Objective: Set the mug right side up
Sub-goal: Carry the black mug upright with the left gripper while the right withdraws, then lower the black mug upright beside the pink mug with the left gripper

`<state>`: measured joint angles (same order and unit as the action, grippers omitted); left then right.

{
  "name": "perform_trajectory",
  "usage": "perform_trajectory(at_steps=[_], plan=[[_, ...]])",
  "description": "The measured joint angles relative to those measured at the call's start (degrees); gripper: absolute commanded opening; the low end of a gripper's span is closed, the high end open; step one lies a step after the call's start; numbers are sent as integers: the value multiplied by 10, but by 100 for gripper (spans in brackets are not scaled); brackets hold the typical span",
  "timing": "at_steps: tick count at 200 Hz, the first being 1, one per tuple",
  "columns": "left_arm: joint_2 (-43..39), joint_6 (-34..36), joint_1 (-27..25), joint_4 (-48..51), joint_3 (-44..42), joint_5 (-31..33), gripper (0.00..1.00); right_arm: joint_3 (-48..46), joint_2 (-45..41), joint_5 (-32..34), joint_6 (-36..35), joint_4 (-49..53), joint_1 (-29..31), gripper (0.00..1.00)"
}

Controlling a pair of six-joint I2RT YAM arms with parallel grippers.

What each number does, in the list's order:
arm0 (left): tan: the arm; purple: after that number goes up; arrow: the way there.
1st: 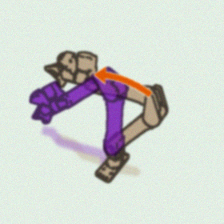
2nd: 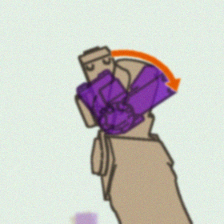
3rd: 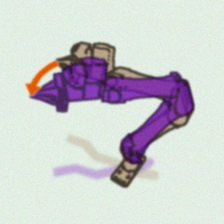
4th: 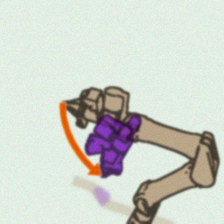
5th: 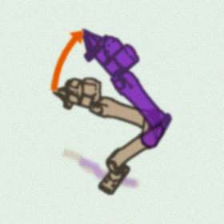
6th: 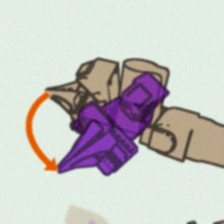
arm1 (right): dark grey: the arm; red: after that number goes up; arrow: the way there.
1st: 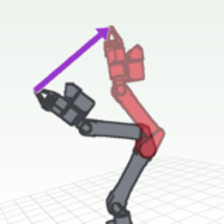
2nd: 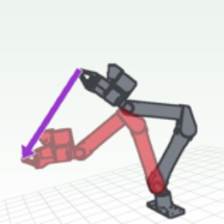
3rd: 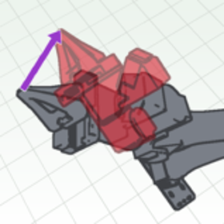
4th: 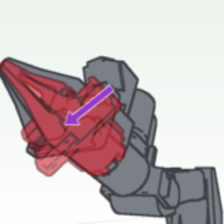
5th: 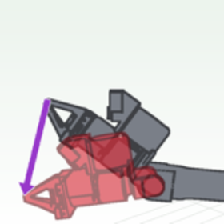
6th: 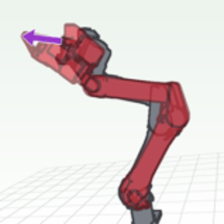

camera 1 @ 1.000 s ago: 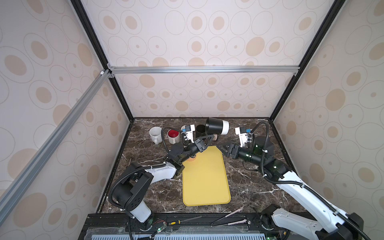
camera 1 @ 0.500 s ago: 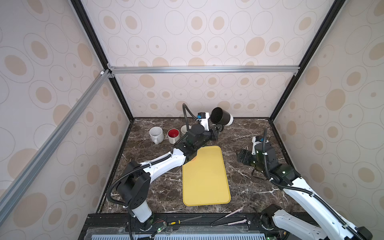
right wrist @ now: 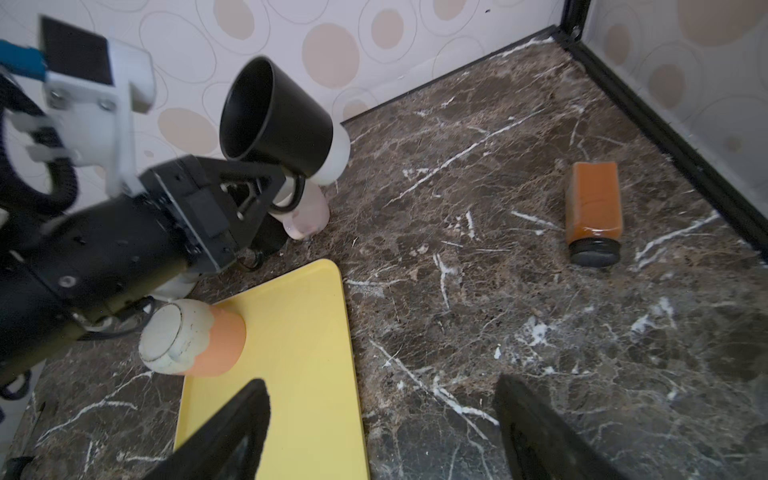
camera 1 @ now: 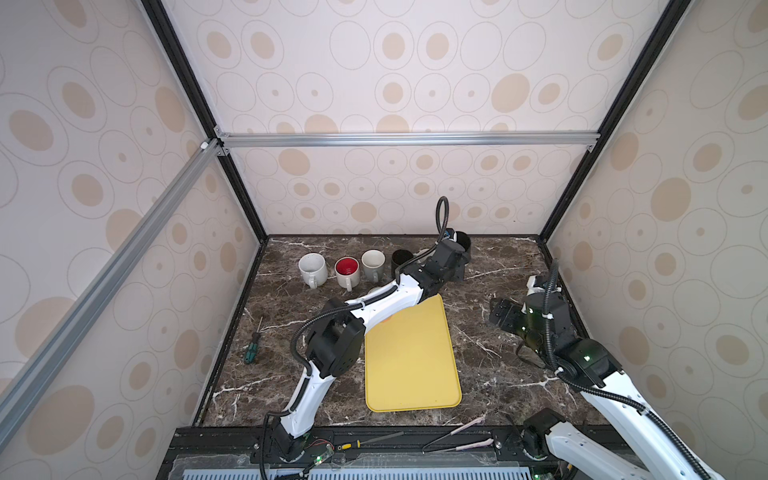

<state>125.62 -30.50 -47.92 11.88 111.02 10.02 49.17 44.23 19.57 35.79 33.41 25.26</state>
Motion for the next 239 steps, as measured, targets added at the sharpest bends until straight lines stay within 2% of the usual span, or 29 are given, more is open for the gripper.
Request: perform_trajectory(at_steps=[33, 103, 239], plan=[[59, 6, -4, 54, 80, 19, 0, 9, 5, 11, -8, 19, -2, 89], [158, 7, -7, 96, 217, 53, 0, 10, 16, 8, -19, 24, -3, 89], [197, -11, -7, 134, 232, 70, 0, 10, 16, -7, -32, 24, -7, 90]])
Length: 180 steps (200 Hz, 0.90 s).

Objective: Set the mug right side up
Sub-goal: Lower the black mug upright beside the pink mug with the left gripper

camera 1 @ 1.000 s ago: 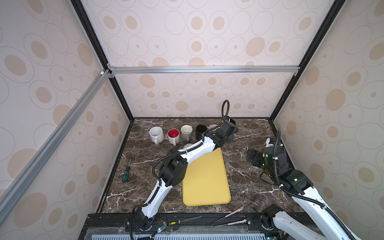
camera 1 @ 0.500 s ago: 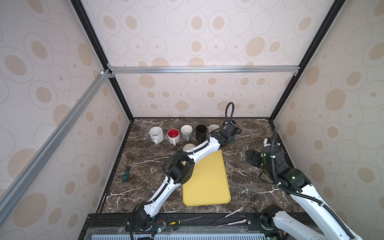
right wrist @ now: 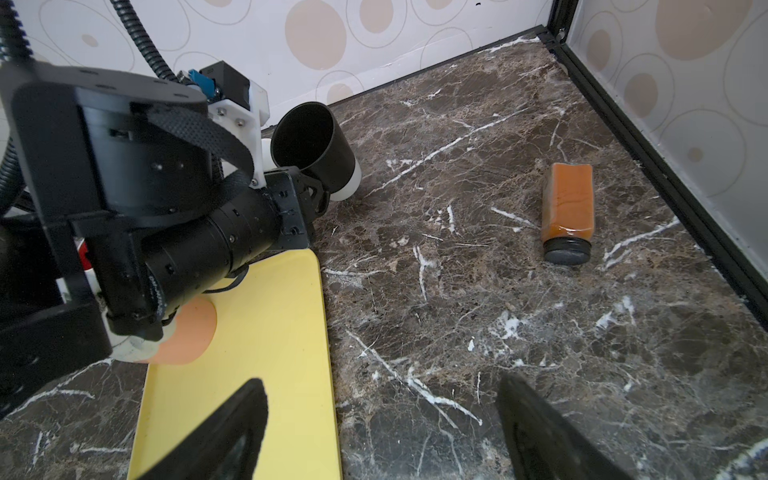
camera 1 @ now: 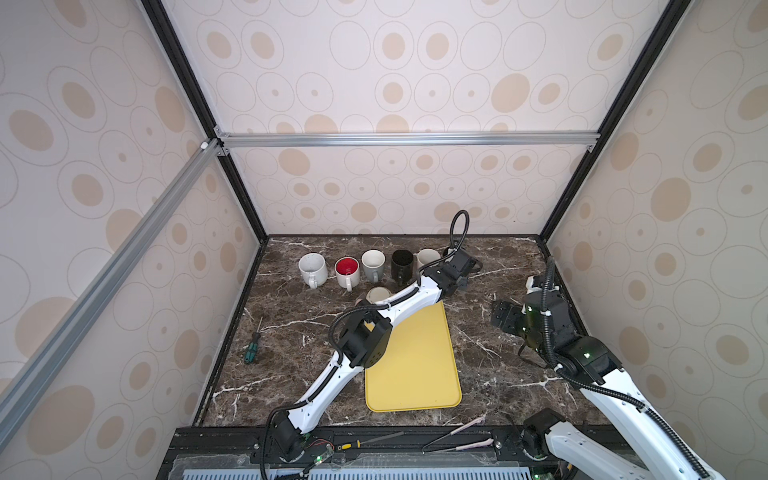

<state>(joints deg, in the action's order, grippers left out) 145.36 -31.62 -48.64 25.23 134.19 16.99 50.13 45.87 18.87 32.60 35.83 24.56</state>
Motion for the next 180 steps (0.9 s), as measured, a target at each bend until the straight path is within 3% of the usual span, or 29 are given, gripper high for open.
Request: perform_trajectory(at_steps=[180], plan=[[7, -31, 0, 9, 0, -12, 0, -3, -11, -15, -8, 2, -3, 90]])
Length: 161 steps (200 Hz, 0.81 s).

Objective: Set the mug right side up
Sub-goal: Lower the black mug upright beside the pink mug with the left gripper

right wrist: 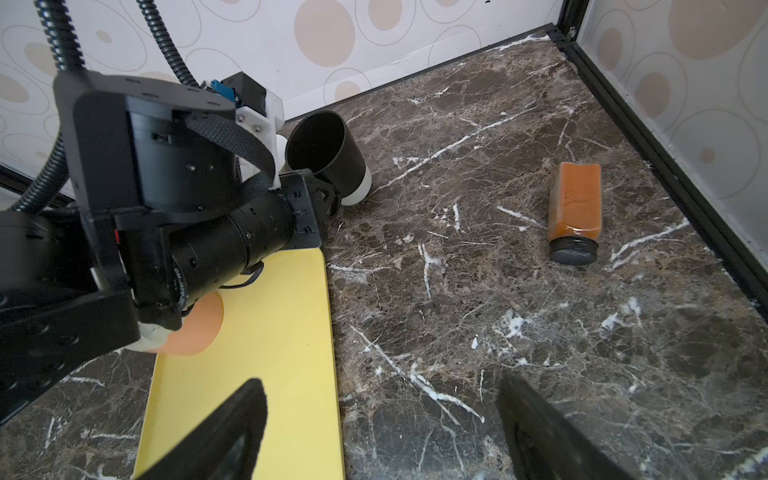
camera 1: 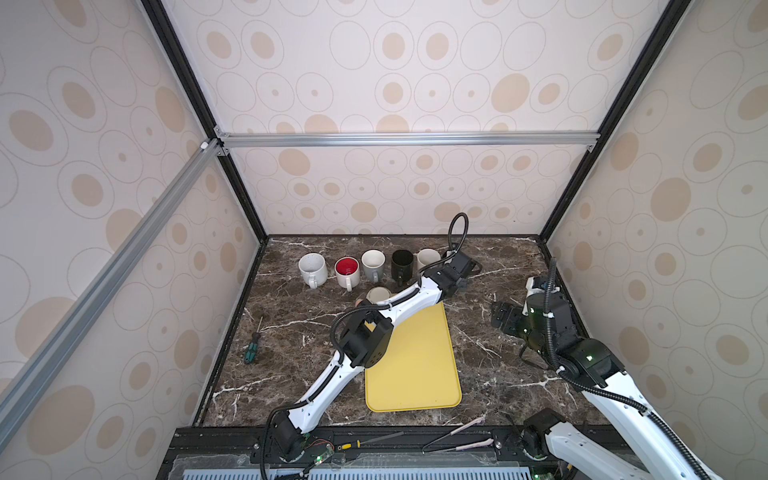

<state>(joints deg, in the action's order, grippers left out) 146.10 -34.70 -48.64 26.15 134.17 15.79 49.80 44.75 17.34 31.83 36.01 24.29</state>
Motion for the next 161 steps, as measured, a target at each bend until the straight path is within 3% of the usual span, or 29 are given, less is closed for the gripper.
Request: perform_trajectory(at_steps=[34, 66, 129, 150, 161], plan=[[0, -2, 0, 5, 0, 0, 5, -5, -3, -5, 0, 0, 0, 90], [0, -3, 0, 6, 0, 0, 25, -7, -7, -8, 0, 1, 0, 90], [0, -7, 0, -15, 0, 5, 29, -8, -10, -9, -2, 1, -1, 90], [0, -7, 0, -16, 0, 4, 35, -9, -16, -9, -4, 2, -2, 90], [0, -5, 0, -16, 0, 4, 43, -9, -18, -11, -5, 3, -3, 90]])
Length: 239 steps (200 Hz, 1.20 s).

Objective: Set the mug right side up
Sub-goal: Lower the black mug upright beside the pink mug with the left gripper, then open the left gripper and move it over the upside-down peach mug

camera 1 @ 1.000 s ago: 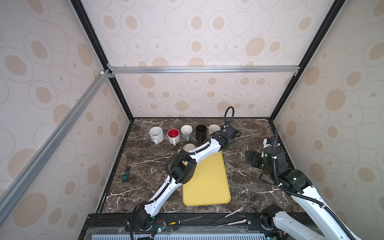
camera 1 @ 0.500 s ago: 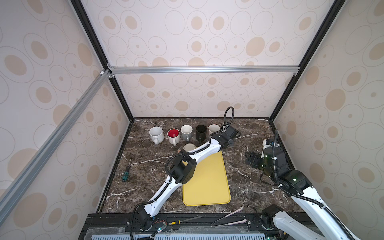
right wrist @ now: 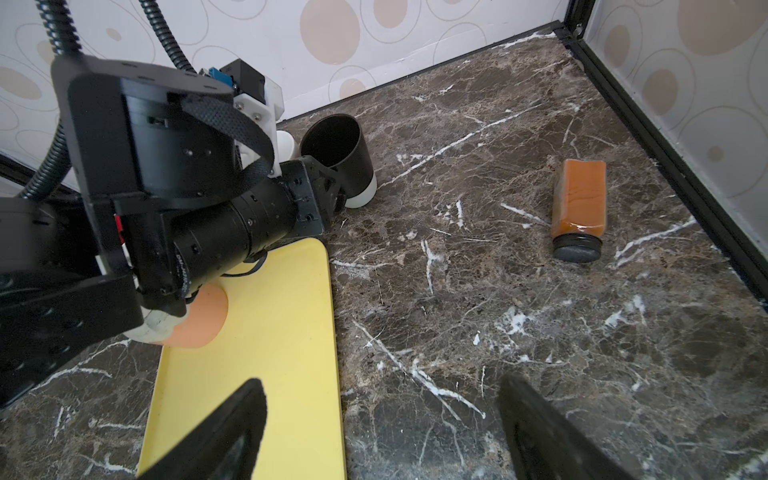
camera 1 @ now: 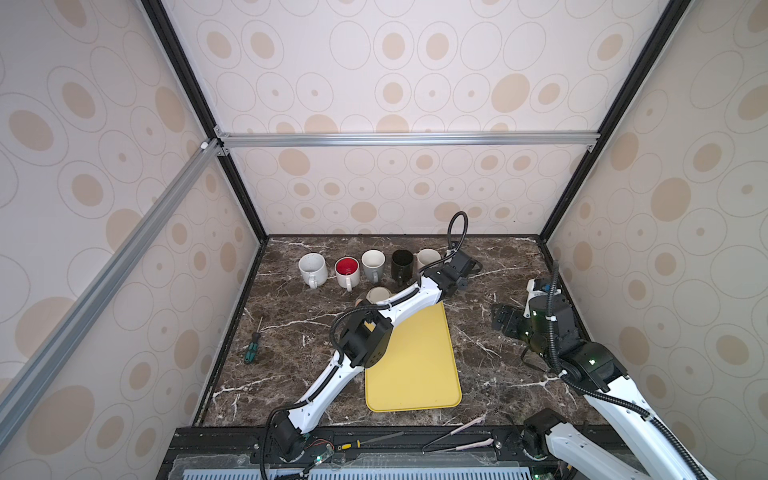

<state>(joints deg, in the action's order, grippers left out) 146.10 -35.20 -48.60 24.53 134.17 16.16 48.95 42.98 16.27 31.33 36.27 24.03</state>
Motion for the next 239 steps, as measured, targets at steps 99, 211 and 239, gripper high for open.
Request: perform_trajectory(at_steps=[99, 211, 239], plan=[[-111, 56, 0, 30, -14, 8, 70, 0, -7, -53, -21, -10, 0, 89], [-607, 466, 55, -255, -720, -106, 77, -45, 5, -187, -143, -116, 15, 84], [-676, 481, 166, -247, -729, -186, 76, -91, -26, -203, -183, -160, 19, 84]])
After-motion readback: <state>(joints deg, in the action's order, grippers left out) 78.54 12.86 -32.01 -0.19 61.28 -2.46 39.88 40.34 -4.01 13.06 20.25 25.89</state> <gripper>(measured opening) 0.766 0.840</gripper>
